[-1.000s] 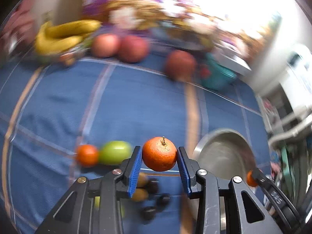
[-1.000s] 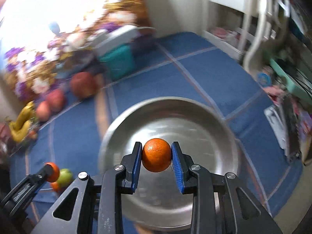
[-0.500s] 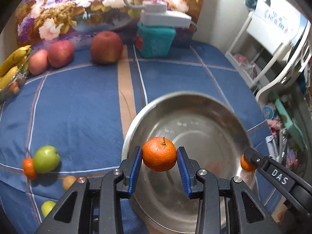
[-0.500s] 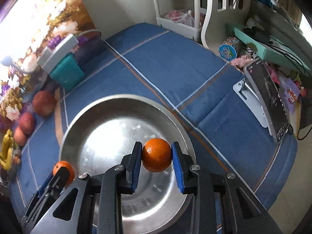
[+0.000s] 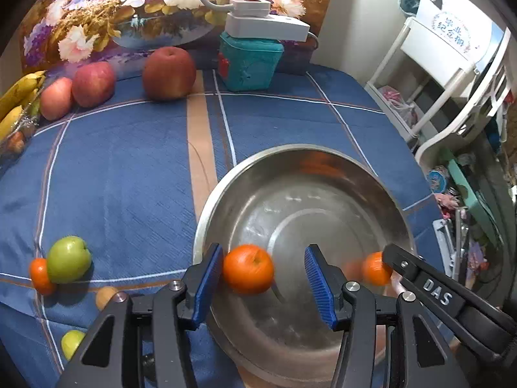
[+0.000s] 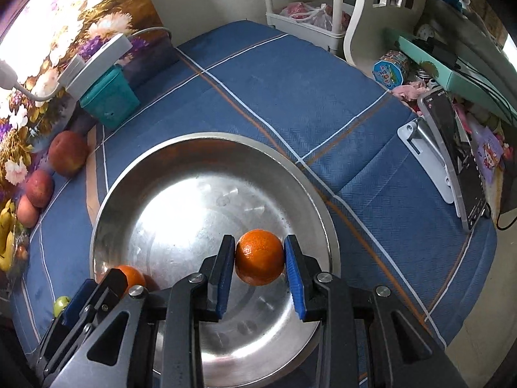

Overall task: Organize fruits
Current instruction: 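Carry both oranges over the steel plate and open both tools to drop them, then withdraw both open tools from the plate back toward the loose fruit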

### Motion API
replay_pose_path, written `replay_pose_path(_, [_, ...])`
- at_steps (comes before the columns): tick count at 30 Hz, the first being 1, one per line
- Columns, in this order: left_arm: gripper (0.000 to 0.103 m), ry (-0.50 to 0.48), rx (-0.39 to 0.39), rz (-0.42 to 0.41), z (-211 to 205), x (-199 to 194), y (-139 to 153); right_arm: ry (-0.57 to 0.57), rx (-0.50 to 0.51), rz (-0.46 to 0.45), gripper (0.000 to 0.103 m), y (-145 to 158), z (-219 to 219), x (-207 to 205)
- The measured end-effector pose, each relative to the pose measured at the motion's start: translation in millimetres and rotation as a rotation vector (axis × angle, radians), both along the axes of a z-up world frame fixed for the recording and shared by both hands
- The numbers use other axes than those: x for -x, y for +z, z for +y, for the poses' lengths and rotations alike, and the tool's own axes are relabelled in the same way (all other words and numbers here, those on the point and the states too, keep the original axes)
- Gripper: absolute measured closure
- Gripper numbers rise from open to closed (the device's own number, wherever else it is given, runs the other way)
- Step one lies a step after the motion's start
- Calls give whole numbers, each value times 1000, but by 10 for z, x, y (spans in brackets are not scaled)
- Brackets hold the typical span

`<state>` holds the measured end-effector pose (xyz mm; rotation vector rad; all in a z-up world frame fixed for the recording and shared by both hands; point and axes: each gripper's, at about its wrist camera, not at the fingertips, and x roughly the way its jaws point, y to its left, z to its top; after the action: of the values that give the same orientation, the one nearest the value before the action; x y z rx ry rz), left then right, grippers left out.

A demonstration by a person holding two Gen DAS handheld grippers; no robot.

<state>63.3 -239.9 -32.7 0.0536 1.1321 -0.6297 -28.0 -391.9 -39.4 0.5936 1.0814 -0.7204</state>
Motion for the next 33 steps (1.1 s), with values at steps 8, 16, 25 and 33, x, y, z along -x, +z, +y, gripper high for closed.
replay_pose_path(8, [44,40,7,-22,226,-30,221,26,41,11,69,97,109,-19])
replay_pose_path(16, [29,167,-106,-60,722,-154,264,101,41,-18,69,221,403,-81])
replay_pose_path(25, [0,309,-177,-68,1375,-238,142,222,67,-19,25,246,884,-237])
replay_pose_path(33, [0,316,-236,-112,1665,-163,186,270,84,-63,18,313,1175,-252])
